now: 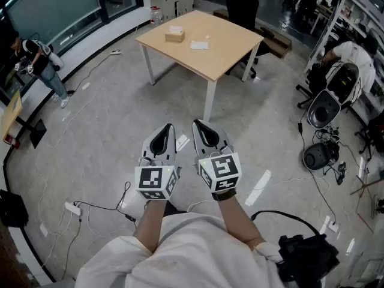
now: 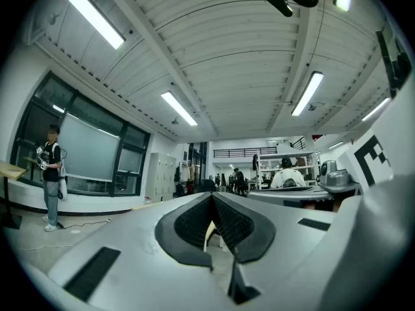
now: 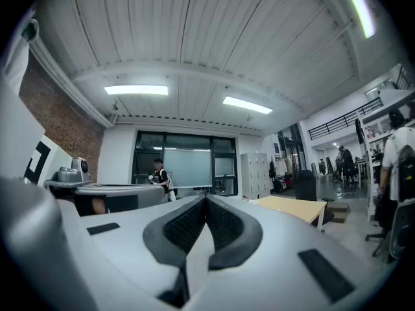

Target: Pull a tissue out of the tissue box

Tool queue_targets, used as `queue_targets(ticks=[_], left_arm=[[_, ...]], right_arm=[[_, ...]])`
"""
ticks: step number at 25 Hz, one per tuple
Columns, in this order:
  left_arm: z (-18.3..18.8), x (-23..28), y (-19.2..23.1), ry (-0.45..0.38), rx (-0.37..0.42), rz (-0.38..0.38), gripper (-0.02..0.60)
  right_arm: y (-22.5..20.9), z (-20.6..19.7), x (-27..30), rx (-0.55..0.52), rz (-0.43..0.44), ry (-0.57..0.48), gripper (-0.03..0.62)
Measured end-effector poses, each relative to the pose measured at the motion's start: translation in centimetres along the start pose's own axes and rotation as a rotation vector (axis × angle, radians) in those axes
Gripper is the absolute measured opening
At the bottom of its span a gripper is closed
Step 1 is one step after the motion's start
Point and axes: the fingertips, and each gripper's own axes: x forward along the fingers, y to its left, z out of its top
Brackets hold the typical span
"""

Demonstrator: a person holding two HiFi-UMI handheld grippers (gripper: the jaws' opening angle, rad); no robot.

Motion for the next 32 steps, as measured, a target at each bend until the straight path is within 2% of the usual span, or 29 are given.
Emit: queue_targets(ticks=[14, 25, 32], left_arm=[[-0.2, 4.6, 12.9, -0.001, -0.036, 0.073, 0.002], [-0.2, 9.2, 24.6, 0.01, -0.04, 0.05, 0.002], [-1.0, 10.3, 30.6, 0.032, -0.056, 0.028, 0.002]], right_arm=[[4.2, -0.1, 13.0, -0.02, 0.049, 0.005, 0.002], [6.8, -0.6, 25.4, 0.009, 0.014, 0.013, 0.002], [9.4, -1.2, 31.8, 0.047, 0.027, 0.017, 0.002]])
